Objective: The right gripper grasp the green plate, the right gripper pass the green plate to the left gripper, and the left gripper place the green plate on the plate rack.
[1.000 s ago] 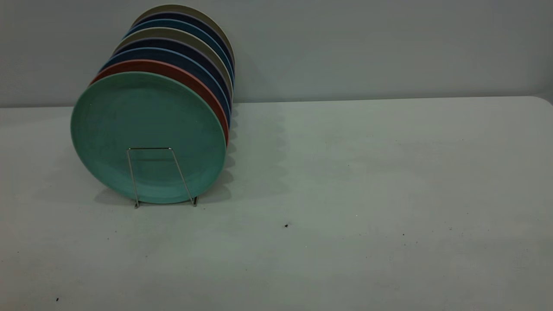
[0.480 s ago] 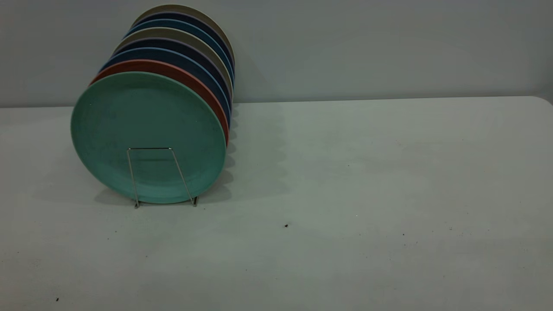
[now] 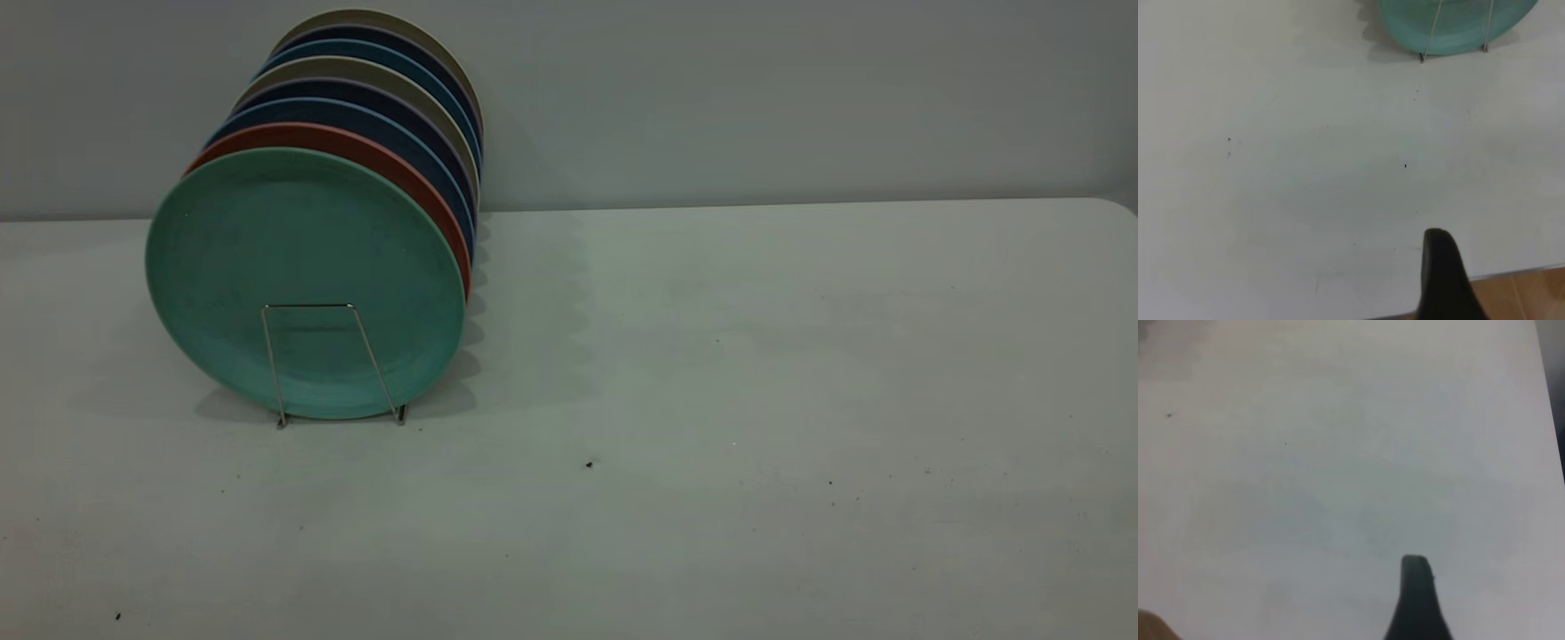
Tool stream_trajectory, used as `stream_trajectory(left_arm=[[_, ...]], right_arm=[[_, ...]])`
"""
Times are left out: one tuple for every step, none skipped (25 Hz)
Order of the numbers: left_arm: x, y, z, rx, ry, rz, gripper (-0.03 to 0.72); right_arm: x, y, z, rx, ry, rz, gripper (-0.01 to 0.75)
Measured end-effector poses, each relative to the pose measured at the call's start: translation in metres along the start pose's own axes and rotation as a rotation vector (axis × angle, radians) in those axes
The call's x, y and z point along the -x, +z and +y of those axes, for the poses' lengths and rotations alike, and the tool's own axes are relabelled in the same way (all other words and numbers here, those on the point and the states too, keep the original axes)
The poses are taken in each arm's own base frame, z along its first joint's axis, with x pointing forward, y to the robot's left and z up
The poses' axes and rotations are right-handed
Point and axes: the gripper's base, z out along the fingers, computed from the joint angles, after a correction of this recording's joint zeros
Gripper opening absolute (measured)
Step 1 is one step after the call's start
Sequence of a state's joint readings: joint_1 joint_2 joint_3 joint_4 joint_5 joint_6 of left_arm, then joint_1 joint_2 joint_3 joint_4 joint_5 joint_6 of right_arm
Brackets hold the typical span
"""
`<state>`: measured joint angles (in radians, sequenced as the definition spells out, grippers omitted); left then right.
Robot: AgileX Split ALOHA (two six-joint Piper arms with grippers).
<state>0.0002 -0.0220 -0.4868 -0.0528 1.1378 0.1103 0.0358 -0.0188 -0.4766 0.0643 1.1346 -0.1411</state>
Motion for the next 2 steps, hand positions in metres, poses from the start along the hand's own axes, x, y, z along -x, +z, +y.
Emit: stream_trajectory(left_arm=[[0.0000,0.0000,0.0000,0.000,0.000,0.000,0.472],[0.0000,0.0000,0.0000,0.000,0.000,0.000,0.472]], right_arm=[[0.0000,0.0000,0.0000,0.000,0.000,0.000,0.574],[0.0000,0.0000,0.0000,0.000,0.000,0.000,0.574]])
